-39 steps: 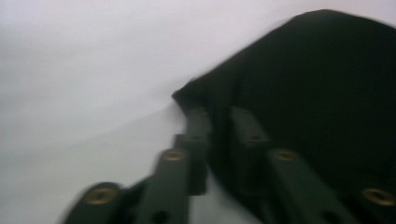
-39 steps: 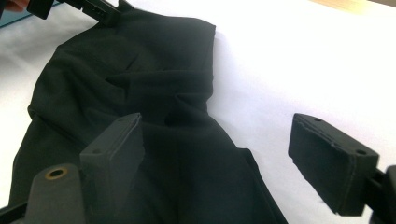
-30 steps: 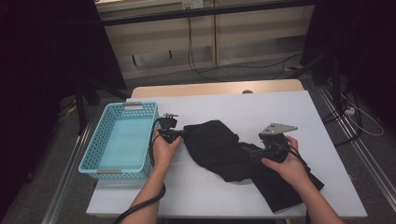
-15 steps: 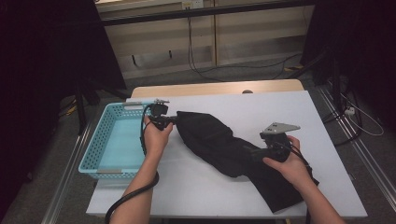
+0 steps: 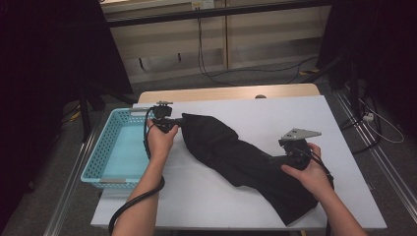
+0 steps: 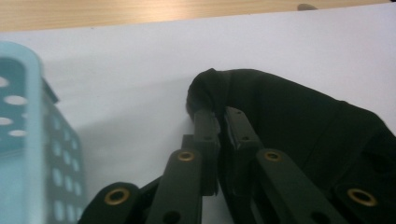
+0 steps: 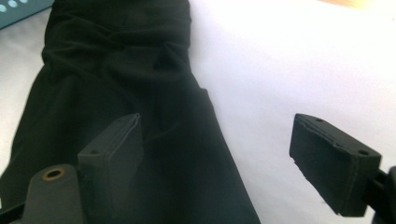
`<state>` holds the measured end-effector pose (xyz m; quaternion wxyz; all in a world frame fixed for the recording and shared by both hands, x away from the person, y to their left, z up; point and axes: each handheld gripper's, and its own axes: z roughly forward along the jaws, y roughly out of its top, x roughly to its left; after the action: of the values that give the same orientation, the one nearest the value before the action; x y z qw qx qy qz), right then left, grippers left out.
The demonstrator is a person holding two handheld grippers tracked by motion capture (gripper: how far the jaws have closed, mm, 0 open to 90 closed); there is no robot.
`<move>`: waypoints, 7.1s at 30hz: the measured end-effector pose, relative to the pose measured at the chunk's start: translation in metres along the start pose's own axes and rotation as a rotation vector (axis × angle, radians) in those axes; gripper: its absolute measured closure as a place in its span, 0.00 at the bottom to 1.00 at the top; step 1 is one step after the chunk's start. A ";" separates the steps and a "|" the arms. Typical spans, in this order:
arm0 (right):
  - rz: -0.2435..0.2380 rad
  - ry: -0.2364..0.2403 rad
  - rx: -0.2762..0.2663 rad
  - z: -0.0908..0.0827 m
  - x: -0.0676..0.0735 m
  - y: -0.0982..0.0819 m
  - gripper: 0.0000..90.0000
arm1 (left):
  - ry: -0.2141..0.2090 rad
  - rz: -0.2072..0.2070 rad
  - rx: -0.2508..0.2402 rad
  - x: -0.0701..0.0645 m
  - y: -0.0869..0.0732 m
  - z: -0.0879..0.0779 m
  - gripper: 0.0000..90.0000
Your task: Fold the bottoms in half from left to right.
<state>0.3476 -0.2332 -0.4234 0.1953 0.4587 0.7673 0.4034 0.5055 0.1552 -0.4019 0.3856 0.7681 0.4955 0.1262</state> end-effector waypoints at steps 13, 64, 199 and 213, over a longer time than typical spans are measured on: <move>0.014 -0.048 0.107 -0.011 -0.015 -0.023 0.54 | -0.055 0.044 0.009 -0.023 -0.017 0.003 0.28; 0.077 -0.162 0.140 -0.022 -0.074 -0.027 0.64 | -0.141 0.200 0.005 -0.053 -0.057 -0.001 0.22; -0.026 -0.020 0.091 -0.037 -0.011 -0.054 0.46 | -0.103 0.233 -0.007 -0.045 -0.056 -0.008 0.20; 0.038 -0.103 0.068 -0.045 -0.030 -0.056 0.38 | -0.103 0.243 -0.006 -0.045 -0.044 0.003 0.25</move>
<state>0.3016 -0.2928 -0.4431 0.2112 0.4997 0.7606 0.3566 0.4565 0.1246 -0.4268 0.3946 0.8267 0.3780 0.1341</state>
